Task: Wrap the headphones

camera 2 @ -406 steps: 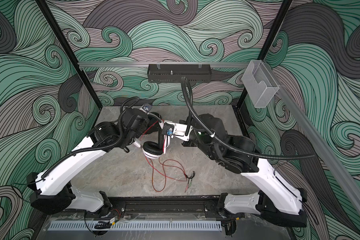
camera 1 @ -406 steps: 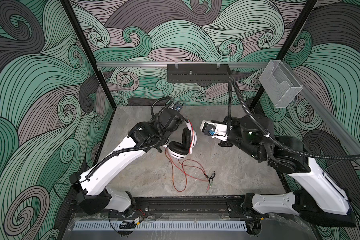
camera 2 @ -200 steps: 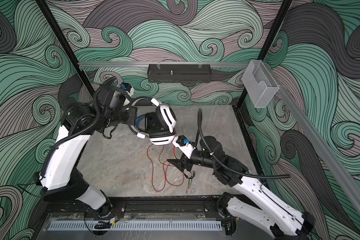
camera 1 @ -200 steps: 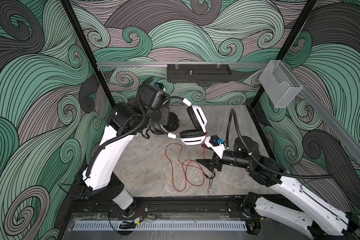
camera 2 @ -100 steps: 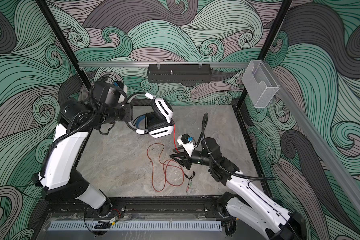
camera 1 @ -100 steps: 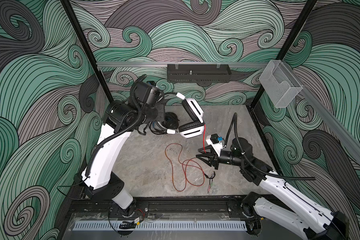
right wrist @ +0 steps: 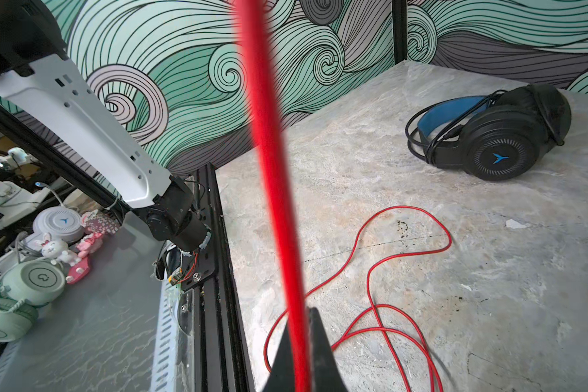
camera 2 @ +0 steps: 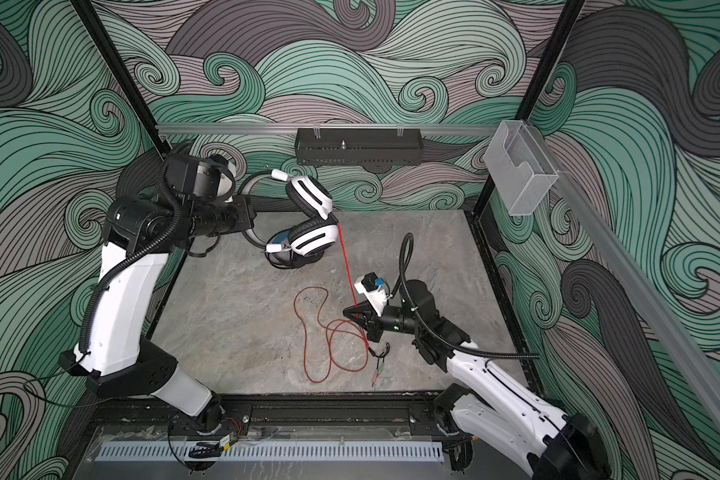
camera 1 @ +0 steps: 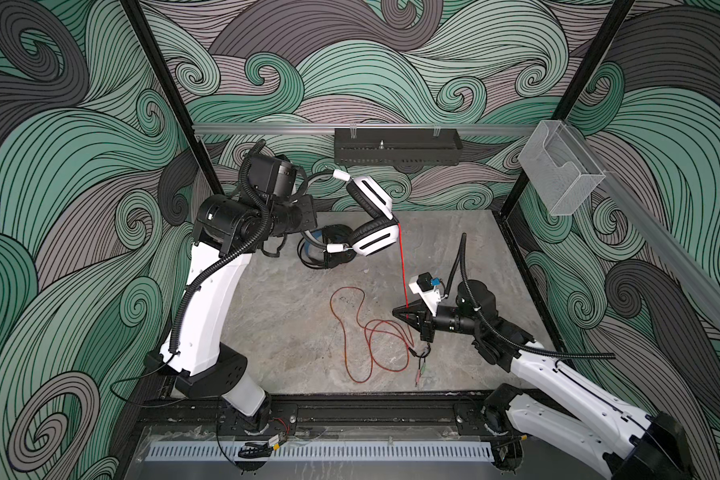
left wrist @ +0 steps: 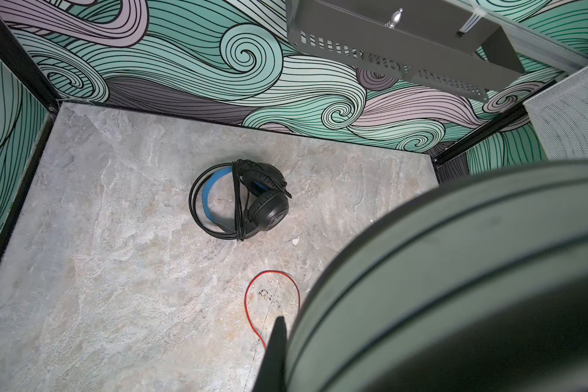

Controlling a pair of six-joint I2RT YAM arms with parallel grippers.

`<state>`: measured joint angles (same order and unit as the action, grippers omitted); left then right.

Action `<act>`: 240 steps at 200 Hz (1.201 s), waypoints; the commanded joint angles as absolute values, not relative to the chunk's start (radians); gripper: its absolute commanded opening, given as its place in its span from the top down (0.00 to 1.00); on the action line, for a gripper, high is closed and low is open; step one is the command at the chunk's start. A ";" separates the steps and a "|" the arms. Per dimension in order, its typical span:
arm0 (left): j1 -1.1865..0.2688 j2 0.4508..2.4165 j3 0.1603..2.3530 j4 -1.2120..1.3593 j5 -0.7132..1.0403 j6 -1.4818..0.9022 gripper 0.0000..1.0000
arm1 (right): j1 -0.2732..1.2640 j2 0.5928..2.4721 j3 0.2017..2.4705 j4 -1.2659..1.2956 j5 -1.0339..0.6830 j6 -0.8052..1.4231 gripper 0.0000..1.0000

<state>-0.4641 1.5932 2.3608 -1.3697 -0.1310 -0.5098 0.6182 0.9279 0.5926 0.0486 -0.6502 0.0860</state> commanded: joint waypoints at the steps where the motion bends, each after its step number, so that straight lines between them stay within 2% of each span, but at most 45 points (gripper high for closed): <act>1: -0.436 1.553 2.395 -1.287 -0.057 -0.579 1.00 | 0.612 0.952 0.587 0.097 -0.681 0.074 1.00; 31: -0.390 1.547 2.389 -1.269 -0.029 -0.603 1.00 | 0.611 0.970 0.595 0.075 -0.665 0.054 1.00; 52: -0.354 1.526 2.337 -1.245 -0.079 -0.645 1.00 | 0.620 0.940 0.697 -0.158 -0.586 -0.054 1.00; 76: -0.302 1.463 2.153 -1.090 -0.095 -0.707 1.00 | 0.712 0.869 0.855 -0.470 -0.347 -0.219 1.00; 104: -0.295 1.475 2.067 -0.991 -0.112 -0.667 1.00 | 0.812 0.907 1.057 -0.755 -0.027 -0.358 1.00; 155: -0.326 1.515 2.036 -1.008 -0.156 -0.411 1.00 | 0.846 1.034 1.462 -0.940 0.320 -0.627 1.00; 189: -0.427 1.518 2.017 -1.044 -0.181 -0.193 1.00 | 0.917 1.131 1.662 -0.904 0.403 -0.806 1.00; 222: -0.563 1.506 1.960 -1.093 -0.218 -0.099 1.00 | 0.969 1.243 1.824 -0.898 0.384 -0.833 1.00; 240: -0.607 1.485 1.901 -1.081 -0.182 -0.097 1.00 | 0.978 1.294 1.860 -0.898 0.381 -0.825 1.00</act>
<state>-0.5564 1.5295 1.9381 -1.0950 -0.2016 -0.1532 0.9615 1.2358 1.8179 -0.8856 0.3515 -0.7864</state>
